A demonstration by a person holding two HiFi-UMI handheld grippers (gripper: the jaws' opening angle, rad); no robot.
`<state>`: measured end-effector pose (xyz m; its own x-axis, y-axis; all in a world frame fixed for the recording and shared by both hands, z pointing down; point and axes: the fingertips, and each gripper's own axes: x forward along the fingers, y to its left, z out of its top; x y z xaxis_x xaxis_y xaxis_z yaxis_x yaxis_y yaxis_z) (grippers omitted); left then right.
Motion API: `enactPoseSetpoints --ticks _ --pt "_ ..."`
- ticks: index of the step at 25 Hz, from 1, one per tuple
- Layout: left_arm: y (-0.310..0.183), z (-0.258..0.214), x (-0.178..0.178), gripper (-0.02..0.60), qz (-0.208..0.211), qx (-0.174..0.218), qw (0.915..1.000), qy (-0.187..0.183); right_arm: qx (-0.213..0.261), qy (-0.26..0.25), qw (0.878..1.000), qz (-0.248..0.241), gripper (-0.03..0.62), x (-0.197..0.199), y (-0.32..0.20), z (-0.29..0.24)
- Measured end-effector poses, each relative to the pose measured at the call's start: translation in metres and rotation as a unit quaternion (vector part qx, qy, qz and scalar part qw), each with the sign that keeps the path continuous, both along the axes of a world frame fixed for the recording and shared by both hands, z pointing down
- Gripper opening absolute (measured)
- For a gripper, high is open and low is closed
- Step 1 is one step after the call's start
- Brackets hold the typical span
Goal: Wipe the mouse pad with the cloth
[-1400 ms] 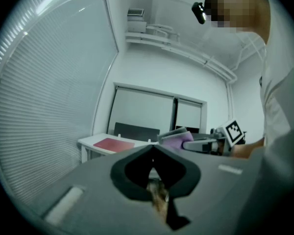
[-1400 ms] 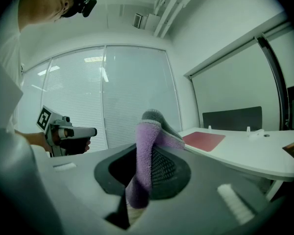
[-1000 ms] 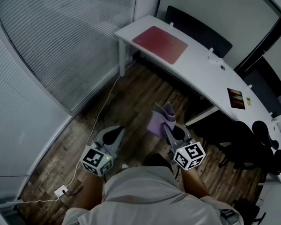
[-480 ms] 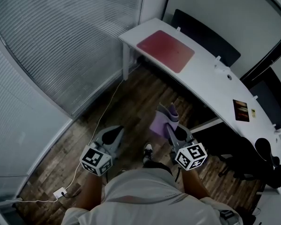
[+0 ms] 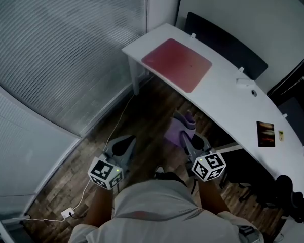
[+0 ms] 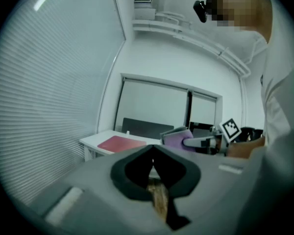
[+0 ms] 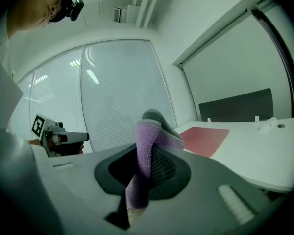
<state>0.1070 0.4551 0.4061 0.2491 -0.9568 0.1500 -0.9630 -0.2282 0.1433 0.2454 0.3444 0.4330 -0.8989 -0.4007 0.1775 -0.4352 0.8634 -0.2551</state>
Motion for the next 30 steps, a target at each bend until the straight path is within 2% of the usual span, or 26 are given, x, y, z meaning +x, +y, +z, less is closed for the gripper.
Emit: enactPoseSetpoints --ticks 8,13,18,24,30 --pt "-0.094 -0.001 0.018 0.000 0.003 -0.005 0.9999 -0.016 -0.014 -0.008 1.000 0.009 0.051 0.019 -0.102 0.009" --pt "-0.136 0.005 0.008 0.000 0.009 -0.010 0.9998 -0.015 -0.037 -0.008 0.999 0.011 0.051 0.010 -0.134 0.023" --pt "-0.175 0.013 -0.007 0.000 0.032 -0.012 0.9994 -0.008 -0.035 -0.002 0.999 0.025 0.051 -0.007 -0.168 0.024" --pt "-0.219 0.015 -0.062 0.000 0.058 -0.009 0.9982 0.007 -0.038 0.011 0.998 0.053 0.051 -0.056 -0.204 0.023" --pt "-0.250 0.008 -0.148 0.000 0.071 -0.001 0.9974 0.014 0.005 0.042 0.997 0.066 0.051 -0.136 -0.228 0.006"
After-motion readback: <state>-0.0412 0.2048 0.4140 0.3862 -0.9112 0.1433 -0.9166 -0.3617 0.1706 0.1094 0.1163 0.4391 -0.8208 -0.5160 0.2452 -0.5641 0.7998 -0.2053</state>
